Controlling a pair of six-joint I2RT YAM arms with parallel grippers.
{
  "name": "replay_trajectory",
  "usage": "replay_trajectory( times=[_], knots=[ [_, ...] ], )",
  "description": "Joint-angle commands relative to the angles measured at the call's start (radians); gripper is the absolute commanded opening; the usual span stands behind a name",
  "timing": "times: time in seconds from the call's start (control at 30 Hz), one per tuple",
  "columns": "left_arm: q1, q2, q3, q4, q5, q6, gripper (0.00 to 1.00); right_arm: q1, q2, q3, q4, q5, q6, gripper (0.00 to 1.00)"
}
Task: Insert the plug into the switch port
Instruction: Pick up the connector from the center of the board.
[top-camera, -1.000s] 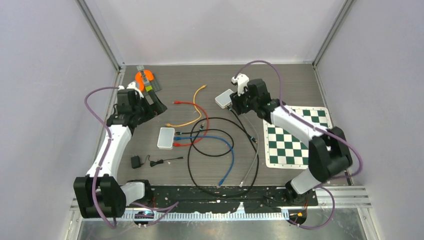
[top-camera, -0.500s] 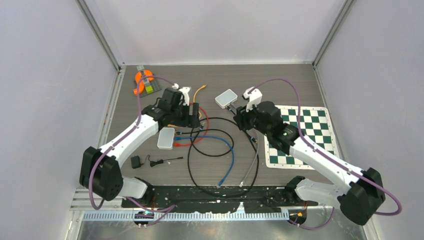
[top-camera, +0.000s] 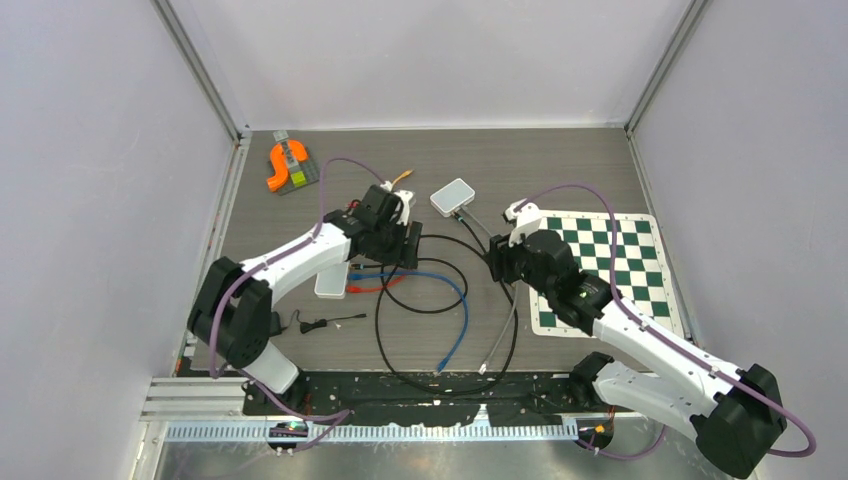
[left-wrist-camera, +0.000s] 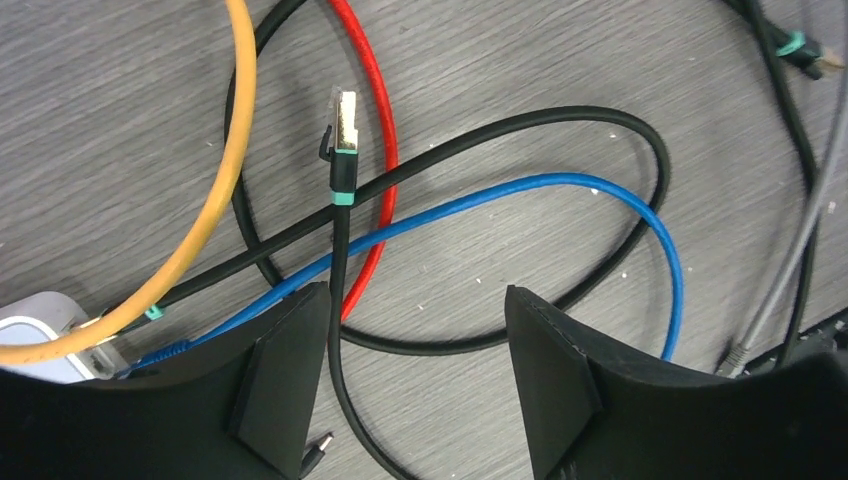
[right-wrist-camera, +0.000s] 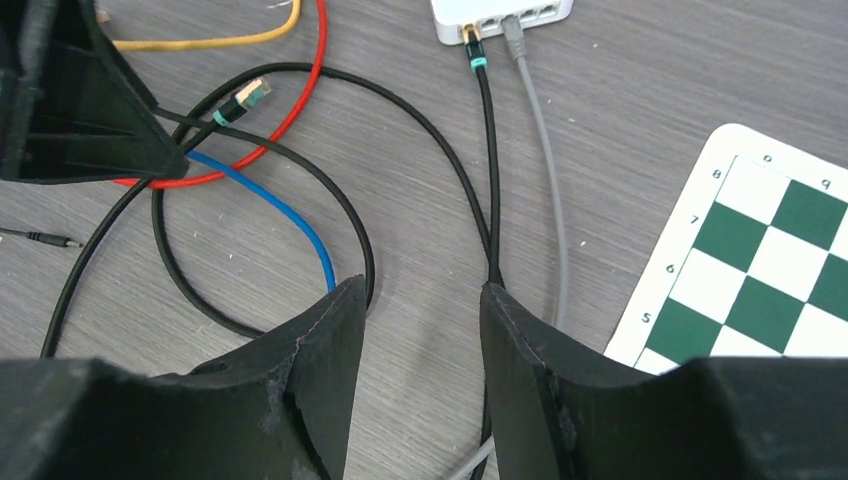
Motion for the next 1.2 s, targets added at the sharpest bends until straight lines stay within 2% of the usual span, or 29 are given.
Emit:
replay_trajectory(
  times=[0.0, 0.27, 0.4, 0.5, 0.67, 0.93, 1.17],
  knots=[
    [-0.003, 0.059, 0.037, 0.043, -0.05, 0.001, 0.66, 0.002, -0.02, 0.0, 0.034, -0.028, 0.033, 0.53],
    [-0.002, 0.071, 0.101, 0.029, -0.091, -0.019, 0.61, 0.002, -0.017, -0.001, 0.039, -0.022, 0.048, 0.53],
    [0.001, 0.033, 0.132, 0.011, -0.112, -0.044, 0.66, 0.002, -0.014, -0.008, 0.078, -0.016, 0.035, 0.53],
    [0.005, -0.004, 0.154, -0.033, -0.179, -0.065, 0.71, 0.002, 0.024, 0.007, 0.095, 0.008, 0.009, 0.54],
    [0.036, -0.143, 0.092, -0.063, -0.19, -0.057, 0.78, 0.0, 0.175, 0.093, 0.091, -0.023, -0.059, 0.54],
    [0.134, -0.416, -0.049, -0.117, -0.256, -0.004, 0.84, -0.006, 0.401, 0.233, 0.091, -0.119, -0.102, 0.5],
    [0.27, -0.493, -0.1, -0.131, -0.099, -0.019, 0.84, -0.015, 0.584, 0.343, 0.132, -0.184, -0.144, 0.48]
  ],
)
